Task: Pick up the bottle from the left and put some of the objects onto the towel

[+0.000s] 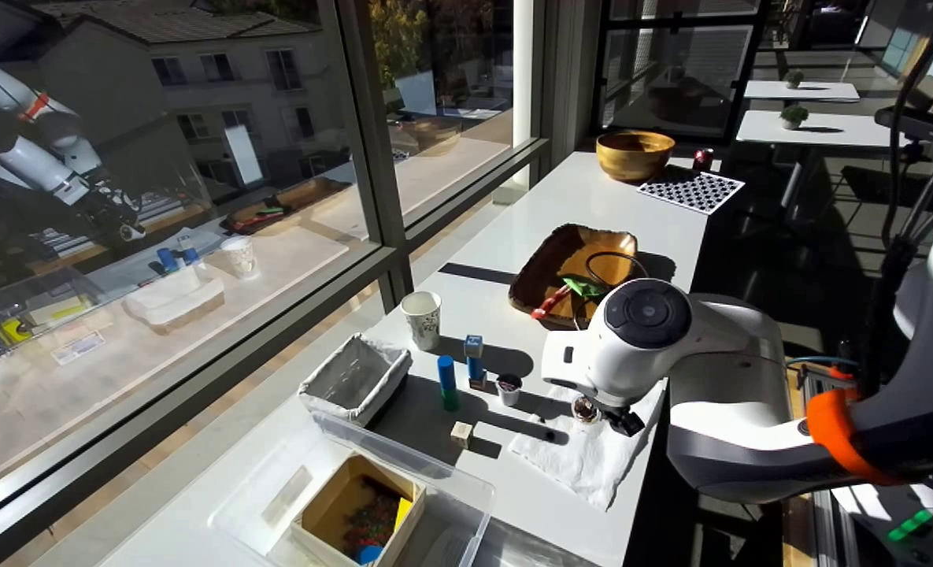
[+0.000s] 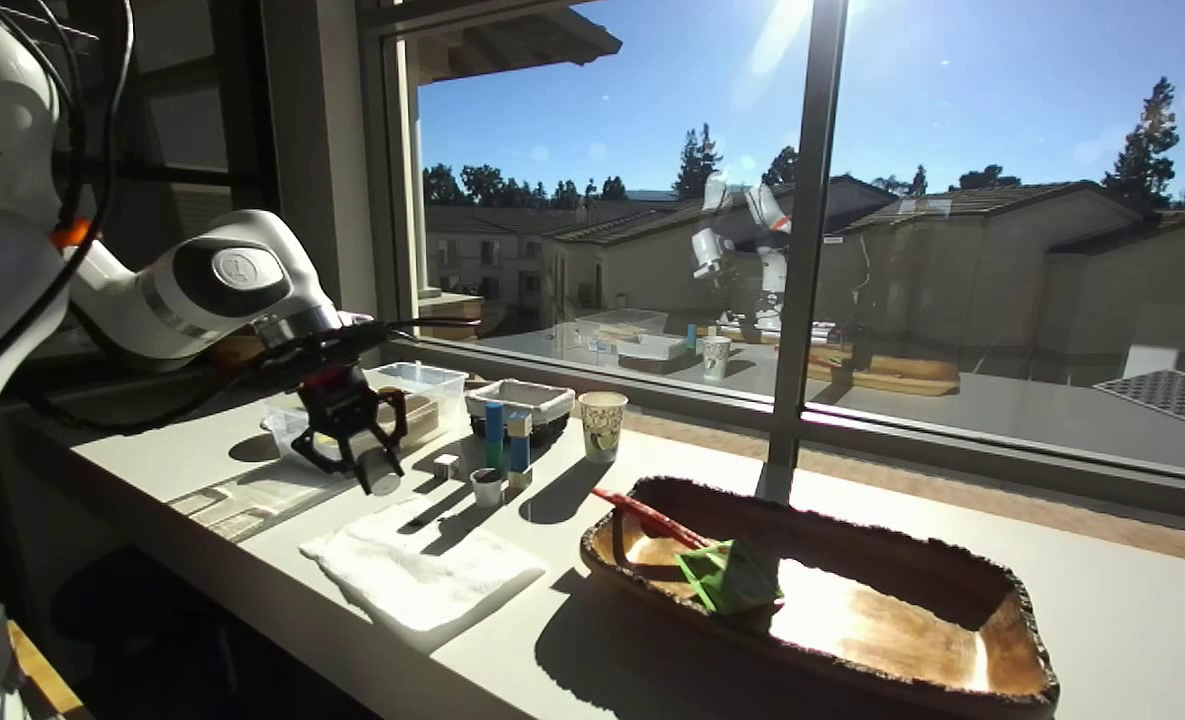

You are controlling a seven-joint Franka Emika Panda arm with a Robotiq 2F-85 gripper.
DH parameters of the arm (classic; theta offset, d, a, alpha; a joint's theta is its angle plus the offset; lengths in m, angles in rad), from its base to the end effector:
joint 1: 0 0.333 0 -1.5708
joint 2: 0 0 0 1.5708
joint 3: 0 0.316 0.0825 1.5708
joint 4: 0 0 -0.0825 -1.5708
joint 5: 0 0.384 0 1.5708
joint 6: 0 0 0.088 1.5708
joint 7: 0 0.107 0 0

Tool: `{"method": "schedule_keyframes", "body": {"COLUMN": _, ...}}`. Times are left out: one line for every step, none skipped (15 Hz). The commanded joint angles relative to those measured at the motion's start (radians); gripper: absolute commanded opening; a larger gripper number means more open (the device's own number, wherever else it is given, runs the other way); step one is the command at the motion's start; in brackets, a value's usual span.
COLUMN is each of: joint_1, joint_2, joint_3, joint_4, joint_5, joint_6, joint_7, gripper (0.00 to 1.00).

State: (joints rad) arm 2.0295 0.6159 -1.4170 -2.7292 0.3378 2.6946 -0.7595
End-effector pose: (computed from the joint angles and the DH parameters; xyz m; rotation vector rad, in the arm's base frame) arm 0.3622 0.1509 0.2117 2.3063 1.3416 -0.0920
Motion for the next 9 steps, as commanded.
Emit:
{"method": "schedule_keyframes", "body": {"joint_1": 0.039, "joint_2": -0.07, "joint_3": -0.077, "joint_4": 0.0, "joint_5": -0.24, "joint_6": -0.035, "joint_7": 0.164, "gripper": 0.4}}
{"method": "schedule_keyframes", "body": {"joint_1": 0.084, "joint_2": -0.067, "joint_3": -0.121, "joint_4": 0.007, "joint_5": -0.282, "joint_6": -0.078, "joint_7": 0.193, "gripper": 0.4}}
{"method": "schedule_keyframes", "body": {"joint_1": 0.109, "joint_2": -0.065, "joint_3": -0.145, "joint_4": 0.009, "joint_5": -0.299, "joint_6": -0.095, "joint_7": 0.204, "gripper": 0.4}}
{"method": "schedule_keyframes", "body": {"joint_1": 0.114, "joint_2": -0.064, "joint_3": -0.15, "joint_4": 0.009, "joint_5": -0.305, "joint_6": -0.097, "joint_7": 0.207, "gripper": 0.4}}
{"method": "schedule_keyframes", "body": {"joint_1": 0.114, "joint_2": -0.063, "joint_3": -0.151, "joint_4": 0.009, "joint_5": -0.307, "joint_6": -0.097, "joint_7": 0.207, "gripper": 0.4}}
{"method": "schedule_keyframes", "body": {"joint_1": 0.114, "joint_2": -0.063, "joint_3": -0.152, "joint_4": 0.008, "joint_5": -0.307, "joint_6": -0.097, "joint_7": 0.207, "gripper": 0.4}}
{"method": "schedule_keyframes", "body": {"joint_1": 0.114, "joint_2": -0.062, "joint_3": -0.152, "joint_4": 0.008, "joint_5": -0.307, "joint_6": -0.097, "joint_7": 0.207, "gripper": 0.15}}
{"method": "schedule_keyframes", "body": {"joint_1": 0.108, "joint_2": -0.051, "joint_3": -0.146, "joint_4": 0.013, "joint_5": -0.344, "joint_6": -0.113, "joint_7": 0.224, "gripper": 0.15}}
{"method": "schedule_keyframes", "body": {"joint_1": 0.102, "joint_2": -0.056, "joint_3": -0.146, "joint_4": 0.015, "joint_5": -0.39, "joint_6": -0.115, "joint_7": 0.257, "gripper": 0.15}}
